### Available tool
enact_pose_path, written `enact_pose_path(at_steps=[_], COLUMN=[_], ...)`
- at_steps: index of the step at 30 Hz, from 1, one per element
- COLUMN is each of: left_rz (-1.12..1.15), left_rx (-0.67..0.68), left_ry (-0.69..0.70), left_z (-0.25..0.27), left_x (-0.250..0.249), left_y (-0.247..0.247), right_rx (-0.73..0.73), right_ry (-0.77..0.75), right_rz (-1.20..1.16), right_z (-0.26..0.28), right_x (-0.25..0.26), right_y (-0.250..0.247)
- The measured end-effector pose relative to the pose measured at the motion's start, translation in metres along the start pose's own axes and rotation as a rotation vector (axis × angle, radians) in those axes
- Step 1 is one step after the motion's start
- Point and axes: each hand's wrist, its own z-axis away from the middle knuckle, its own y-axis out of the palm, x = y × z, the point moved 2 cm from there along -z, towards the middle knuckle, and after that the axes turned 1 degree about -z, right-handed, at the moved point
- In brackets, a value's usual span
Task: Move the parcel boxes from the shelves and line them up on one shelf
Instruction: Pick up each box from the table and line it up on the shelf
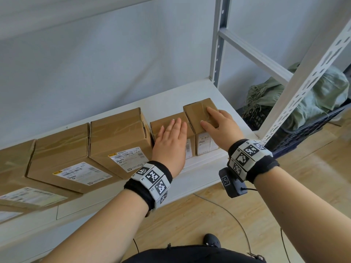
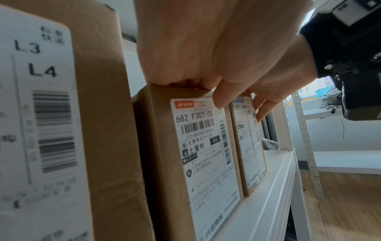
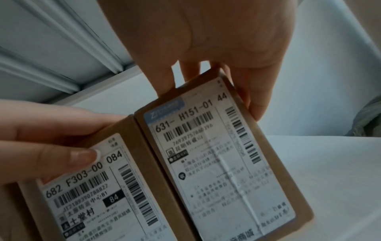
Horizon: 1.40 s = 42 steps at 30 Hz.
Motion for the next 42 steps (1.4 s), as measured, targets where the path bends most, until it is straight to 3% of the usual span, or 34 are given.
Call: enact_pose_path(at_steps=[13,21,28,34,42], left_rz=[0.077,0.138,0.265,0.291,0.250], left_rx=[-0.007,-0.078,-0.291,-0.499,-0.525], left_ry=[-0.017,-0.014,-0.022,-0.119,-0.313], left_z=[-0.001,0.003,0.014,0.032,0.082], left_x=[0.000,-0.003,-0.009,0.009,0.053], left_y=[-0.005,-0.015,-0.038,-0.058,-0.083], right_rx=[0.011,-0.062,-0.184,-0.180,-0.077], right_ry=[0.032,0.000,-0.189,-0.361,-0.543], right_rz=[-0.074,-0.034,-0.034,-0.062,-0.072], right_z=[-0.003,0.004,0.013,0.019,0.041], right_x=[-0.002,0.010,0.048,0.079,0.122], right_y=[0.003,-0.006,-0.022,-0.018,0.011])
